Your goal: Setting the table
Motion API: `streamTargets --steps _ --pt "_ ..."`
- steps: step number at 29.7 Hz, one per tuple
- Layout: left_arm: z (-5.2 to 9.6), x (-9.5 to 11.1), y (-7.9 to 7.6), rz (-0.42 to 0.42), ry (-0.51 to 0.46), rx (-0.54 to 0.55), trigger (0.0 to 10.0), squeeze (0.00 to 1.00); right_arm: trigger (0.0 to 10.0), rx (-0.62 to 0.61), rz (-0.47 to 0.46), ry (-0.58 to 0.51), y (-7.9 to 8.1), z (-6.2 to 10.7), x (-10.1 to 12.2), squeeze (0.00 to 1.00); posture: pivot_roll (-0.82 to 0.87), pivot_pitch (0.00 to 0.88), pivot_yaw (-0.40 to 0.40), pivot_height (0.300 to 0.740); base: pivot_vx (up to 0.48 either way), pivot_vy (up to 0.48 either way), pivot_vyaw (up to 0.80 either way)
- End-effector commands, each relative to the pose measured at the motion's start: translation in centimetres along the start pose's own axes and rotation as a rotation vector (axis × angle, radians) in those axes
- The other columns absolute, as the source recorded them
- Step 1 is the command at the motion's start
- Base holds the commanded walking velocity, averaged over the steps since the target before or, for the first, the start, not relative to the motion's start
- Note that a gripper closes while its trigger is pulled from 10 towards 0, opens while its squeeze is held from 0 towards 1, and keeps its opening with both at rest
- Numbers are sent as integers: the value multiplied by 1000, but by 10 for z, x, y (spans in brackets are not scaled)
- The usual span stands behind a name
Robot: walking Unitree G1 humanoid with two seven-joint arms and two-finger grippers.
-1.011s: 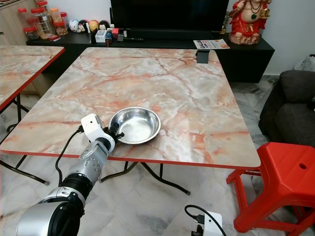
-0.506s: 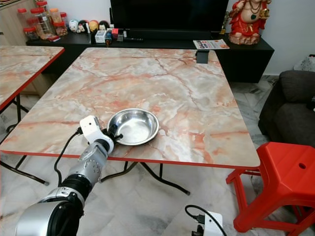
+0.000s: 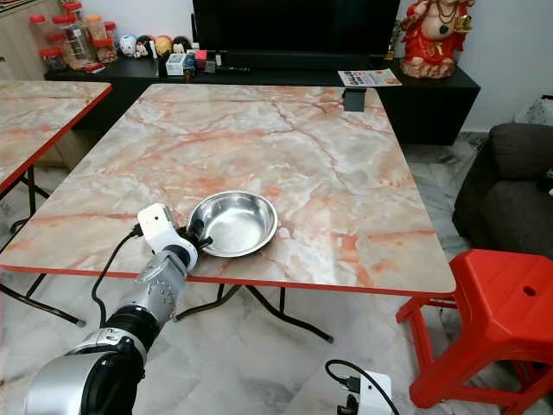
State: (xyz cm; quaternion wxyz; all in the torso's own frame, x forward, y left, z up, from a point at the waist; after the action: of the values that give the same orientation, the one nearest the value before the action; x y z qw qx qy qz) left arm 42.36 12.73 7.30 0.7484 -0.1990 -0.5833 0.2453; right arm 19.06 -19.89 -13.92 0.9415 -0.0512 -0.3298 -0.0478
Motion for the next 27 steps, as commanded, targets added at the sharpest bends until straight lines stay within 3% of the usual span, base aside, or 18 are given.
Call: streamTargets --steps 1,9,10,13,17,24,27 --pt "-2 8 -3 -7 -22 -2 10000 1000 10000 -6 -6 -1 -1 -1 3 0 -38 0 11 740 0 0 0" --pt "-2 11 0 -1 -30 4 10000 965 10000 -7 -6 -4 -1 -1 4 0 -39 0 9 740 0 0 0" --pt "-2 15 6 12 -43 16 10000 0 10000 -6 -4 -5 -1 -2 5 0 -37 0 6 740 0 0 0" --pt "2 32 32 78 -94 63 10000 0 10000 -4 0 -6 -1 -2 6 0 -32 0 1 740 0 0 0" --pt "4 44 42 108 -121 55 10000 0 10000 -4 4 -9 -2 -3 9 0 -17 0 -9 740 0 0 0" --pt "10 65 57 237 -193 15 10000 0 10000 6 12 -19 1 -4 15 0 -1 0 -20 740 0 0 0" --pt "10 62 57 228 -176 11 10000 0 10000 10 16 -21 2 -5 16 0 1 0 -20 740 0 0 0"
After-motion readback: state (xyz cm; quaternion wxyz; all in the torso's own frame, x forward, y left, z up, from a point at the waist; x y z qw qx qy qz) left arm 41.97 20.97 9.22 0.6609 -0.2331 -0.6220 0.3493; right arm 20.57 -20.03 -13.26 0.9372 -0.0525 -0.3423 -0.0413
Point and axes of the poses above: a point about 5 cm out from each wrist's last joint towards the gripper, its own z axis pointing back from the gripper into the wrist, its own x axis along the axis of the wrist's last joint, y = z × x, the point moved 6 cm from there along -z, pointing out of the wrist towards the gripper, and after that the axes turned 7 degrees about z, right-handed, at the moved point
